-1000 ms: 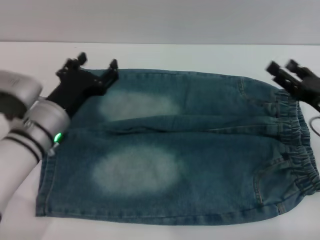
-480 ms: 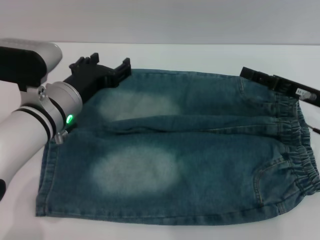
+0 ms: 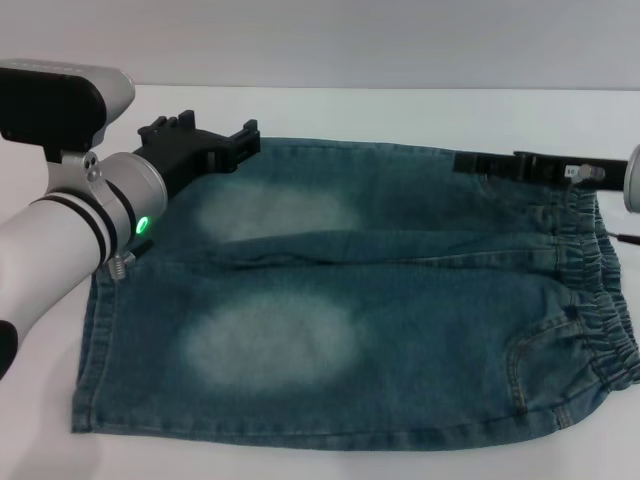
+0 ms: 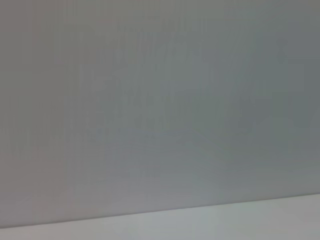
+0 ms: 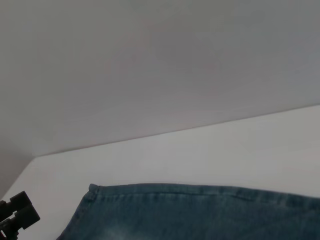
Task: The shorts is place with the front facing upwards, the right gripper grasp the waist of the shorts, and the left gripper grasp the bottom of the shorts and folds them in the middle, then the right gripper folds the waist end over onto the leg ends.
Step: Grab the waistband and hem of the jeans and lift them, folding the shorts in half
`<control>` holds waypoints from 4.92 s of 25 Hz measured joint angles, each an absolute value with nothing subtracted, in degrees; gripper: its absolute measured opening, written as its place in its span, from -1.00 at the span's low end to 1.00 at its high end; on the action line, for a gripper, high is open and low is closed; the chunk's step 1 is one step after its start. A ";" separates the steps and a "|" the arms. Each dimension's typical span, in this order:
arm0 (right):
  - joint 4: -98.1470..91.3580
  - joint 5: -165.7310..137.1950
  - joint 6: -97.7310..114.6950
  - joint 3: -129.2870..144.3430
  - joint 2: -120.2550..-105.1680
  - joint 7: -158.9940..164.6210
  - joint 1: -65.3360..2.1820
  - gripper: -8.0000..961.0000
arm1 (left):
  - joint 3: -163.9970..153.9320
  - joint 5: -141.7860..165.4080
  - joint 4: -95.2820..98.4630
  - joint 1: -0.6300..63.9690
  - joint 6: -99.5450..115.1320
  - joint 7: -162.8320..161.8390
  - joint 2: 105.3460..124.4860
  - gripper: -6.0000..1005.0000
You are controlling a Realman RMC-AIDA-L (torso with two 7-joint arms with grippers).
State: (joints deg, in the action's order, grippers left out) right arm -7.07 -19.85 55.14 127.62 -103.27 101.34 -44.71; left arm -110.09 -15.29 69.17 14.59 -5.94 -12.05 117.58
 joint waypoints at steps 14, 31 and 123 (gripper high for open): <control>-6.75 -24.17 51.74 127.58 -101.69 103.69 -49.34 0.63 | -109.91 -15.29 68.87 14.76 -6.49 -11.98 117.69 0.63; -22.50 -49.11 50.59 123.48 -100.45 121.47 -48.45 0.64 | -109.22 -15.29 65.21 16.82 -6.47 -10.37 117.85 0.62; -91.67 -131.66 82.38 63.40 -119.62 160.94 -2.12 0.64 | -104.72 -13.04 100.90 17.20 -93.16 -10.81 118.19 0.59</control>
